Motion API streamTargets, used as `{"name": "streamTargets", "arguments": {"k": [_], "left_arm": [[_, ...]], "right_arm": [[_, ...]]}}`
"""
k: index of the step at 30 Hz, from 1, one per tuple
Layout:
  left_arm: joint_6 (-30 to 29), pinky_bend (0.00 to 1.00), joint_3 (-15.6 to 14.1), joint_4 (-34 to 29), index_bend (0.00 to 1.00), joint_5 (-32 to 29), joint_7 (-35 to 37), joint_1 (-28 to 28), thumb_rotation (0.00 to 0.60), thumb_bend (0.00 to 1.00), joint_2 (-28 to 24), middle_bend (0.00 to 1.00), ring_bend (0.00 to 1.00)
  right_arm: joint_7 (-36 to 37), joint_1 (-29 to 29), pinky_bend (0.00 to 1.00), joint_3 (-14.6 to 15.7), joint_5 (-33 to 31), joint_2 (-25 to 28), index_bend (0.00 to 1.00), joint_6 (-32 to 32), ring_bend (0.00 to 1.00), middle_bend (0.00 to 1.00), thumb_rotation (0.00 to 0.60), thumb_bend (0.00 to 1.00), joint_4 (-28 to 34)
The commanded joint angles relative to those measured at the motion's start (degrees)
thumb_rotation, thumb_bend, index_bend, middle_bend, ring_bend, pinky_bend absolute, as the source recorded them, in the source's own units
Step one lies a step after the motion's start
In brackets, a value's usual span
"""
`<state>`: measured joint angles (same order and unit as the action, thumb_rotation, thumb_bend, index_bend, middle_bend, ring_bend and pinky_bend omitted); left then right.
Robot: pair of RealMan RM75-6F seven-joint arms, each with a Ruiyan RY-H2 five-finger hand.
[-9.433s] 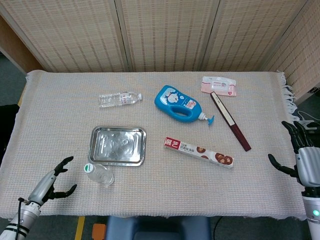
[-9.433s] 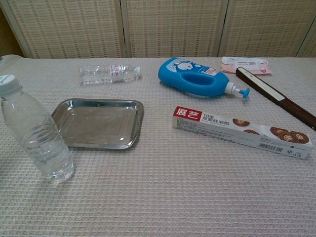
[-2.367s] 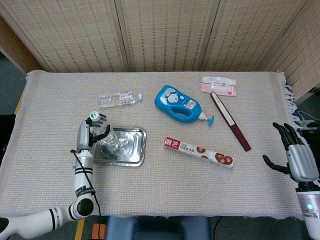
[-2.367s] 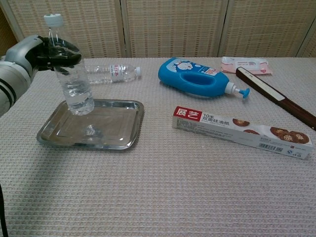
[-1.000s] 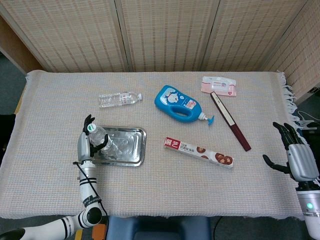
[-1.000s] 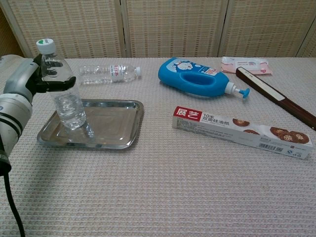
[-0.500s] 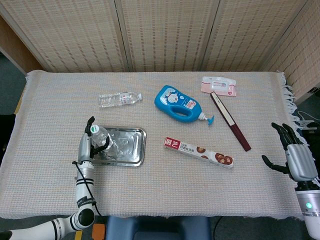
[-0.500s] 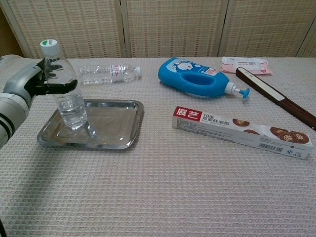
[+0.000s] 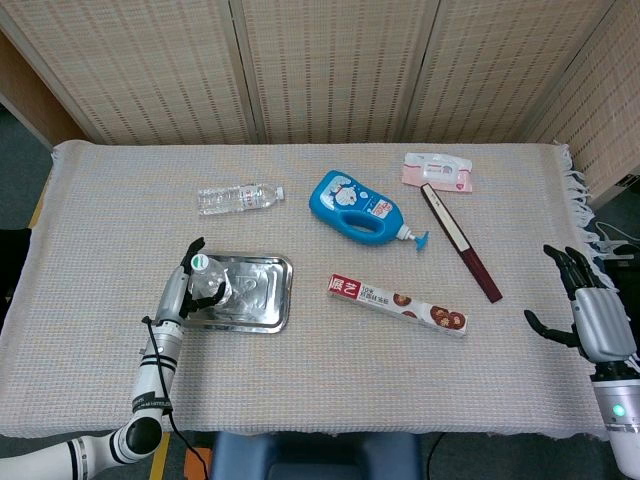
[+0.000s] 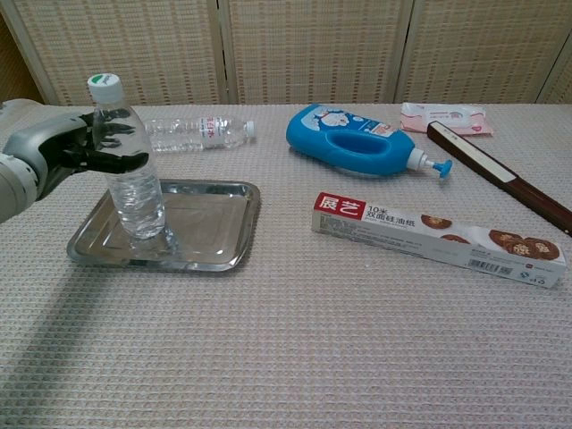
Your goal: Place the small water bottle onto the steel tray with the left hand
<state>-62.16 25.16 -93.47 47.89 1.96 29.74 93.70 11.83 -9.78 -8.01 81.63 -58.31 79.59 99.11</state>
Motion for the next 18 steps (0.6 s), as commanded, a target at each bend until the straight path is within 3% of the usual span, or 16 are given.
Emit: {"name": "streamTargets", "arguments": {"k": [1, 9, 18], "left_arm": [[0.4, 0.19, 0.1, 0.4, 0.0, -0.2, 0.4, 0.3, 0.6, 0.38, -0.2, 0.0, 0.0], [5.7, 0.18, -0.3, 3.5, 0.0, -0.6, 1.1, 2.5, 0.6, 0.35, -2.2, 0.0, 0.0], [5.8, 0.18, -0.8, 3.7, 0.0, -1.4, 1.5, 3.0, 0.6, 0.32, -3.6, 0.0, 0.0]], "right_arm": [[0.0, 0.0, 0.21, 0.1, 0.0, 0.0, 0.08, -0.1, 0.0, 0.11, 0.6, 0.19, 0.0], [0.1, 0.0, 0.21, 0.0, -0.1, 0.1, 0.08, -0.1, 0.0, 0.11, 0.6, 0.19, 0.1], [0.0, -0.1, 0.21, 0.0, -0.3, 0.1, 0.08, -0.3, 0.0, 0.11, 0.6, 0.19, 0.1]]}}
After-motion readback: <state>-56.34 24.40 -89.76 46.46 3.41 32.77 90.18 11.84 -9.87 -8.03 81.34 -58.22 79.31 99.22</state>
